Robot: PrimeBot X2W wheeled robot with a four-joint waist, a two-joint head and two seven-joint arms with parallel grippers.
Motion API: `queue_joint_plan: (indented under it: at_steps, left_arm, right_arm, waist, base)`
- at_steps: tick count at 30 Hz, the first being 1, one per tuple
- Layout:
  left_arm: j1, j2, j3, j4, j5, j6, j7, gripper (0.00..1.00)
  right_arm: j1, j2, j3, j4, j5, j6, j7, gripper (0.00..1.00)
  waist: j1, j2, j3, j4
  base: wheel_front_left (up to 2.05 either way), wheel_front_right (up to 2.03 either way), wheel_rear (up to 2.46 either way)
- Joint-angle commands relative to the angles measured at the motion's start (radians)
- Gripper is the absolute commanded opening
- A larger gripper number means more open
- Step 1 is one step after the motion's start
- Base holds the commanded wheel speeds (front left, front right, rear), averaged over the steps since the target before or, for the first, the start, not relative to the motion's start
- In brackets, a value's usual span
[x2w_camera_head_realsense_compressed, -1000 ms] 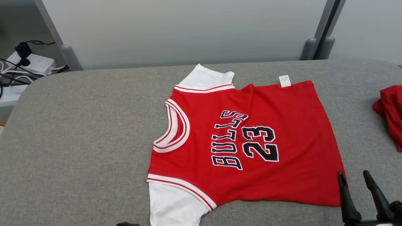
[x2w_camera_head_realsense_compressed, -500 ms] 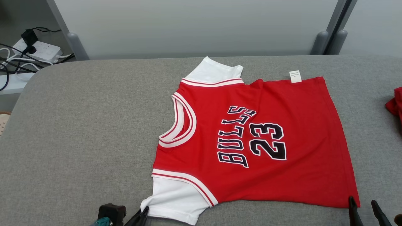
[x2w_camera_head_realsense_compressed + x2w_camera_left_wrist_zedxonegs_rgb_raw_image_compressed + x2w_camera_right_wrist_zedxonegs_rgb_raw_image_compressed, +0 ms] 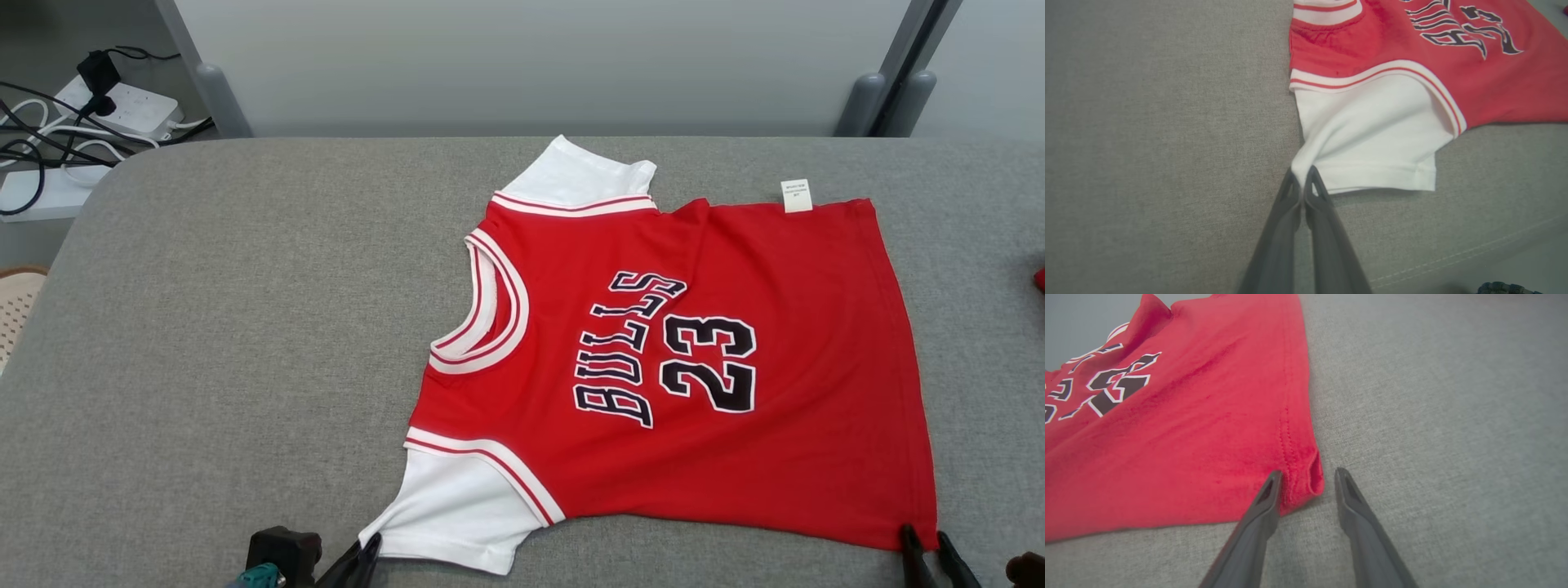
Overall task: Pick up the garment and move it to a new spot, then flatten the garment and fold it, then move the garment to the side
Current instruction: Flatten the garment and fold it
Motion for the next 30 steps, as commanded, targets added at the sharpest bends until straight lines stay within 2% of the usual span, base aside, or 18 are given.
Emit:
queue_joint_plan:
  at_steps: [1,2,3,4,5,11,18,24,30]
  left_arm:
    - [-0.031,0.02,0.037,-0.029,0.003,0.013,-0.003,0.0]
    - [-0.031,0.021,0.038,-0.03,0.002,0.013,-0.003,0.0]
    - [-0.031,0.022,0.037,-0.03,0.001,0.014,-0.002,0.0]
    - [-0.032,0.024,0.037,-0.031,0.001,0.014,-0.002,0.0]
    - [-0.032,0.025,0.037,-0.032,0.0,0.014,-0.002,0.0]
    - [-0.042,0.027,0.04,-0.061,-0.003,0.017,-0.013,0.0]
    - [-0.04,0.041,0.044,-0.133,-0.018,0.019,0.016,0.0]
    - [-0.002,0.076,0.042,-0.247,-0.027,0.028,0.102,0.0]
    - [0.072,0.122,0.039,-0.392,-0.034,0.055,0.231,0.0]
  right_arm:
    - [-0.031,-0.022,0.031,0.001,0.009,-0.003,-0.011,0.48]
    - [-0.036,-0.022,0.037,0.011,0.014,-0.003,-0.012,0.42]
    - [-0.04,-0.023,0.042,0.02,0.019,-0.003,-0.014,0.24]
    - [-0.045,-0.025,0.047,0.029,0.022,-0.003,-0.016,0.15]
    - [-0.049,-0.026,0.051,0.038,0.027,-0.003,-0.018,0.01]
    - [-0.066,-0.041,0.079,0.051,0.039,-0.003,-0.035,0.0]
    - [-0.045,-0.076,0.1,-0.044,0.042,-0.003,-0.022,0.0]
    - [0.022,-0.119,0.103,-0.2,0.05,-0.003,0.088,0.0]
    - [0.128,-0.155,0.077,-0.363,0.05,-0.003,0.258,0.0]
  waist:
    - [0.0,0.0,0.002,0.002]
    - [0.0,0.0,0.003,0.002]
    - [0.0,0.0,0.003,0.003]
    - [0.0,0.0,0.004,0.004]
    - [0.0,0.0,0.004,0.004]
    - [0.0,0.0,0.008,-0.004]
    - [0.0,0.0,0.001,-0.019]
    - [0.0,0.0,-0.006,-0.025]
    - [0.0,0.0,-0.009,-0.017]
  base:
    - [0.0,0.0,0.0]
    - [0.0,0.0,0.0]
    - [0.0,0.0,0.0]
    - [0.0,0.0,0.0]
    - [0.0,0.0,0.0]
    - [0.0,0.0,0.0]
    - [0.0,0.0,0.0]
    - [0.0,0.0,0.0]
    - [0.0,0.0,0.0]
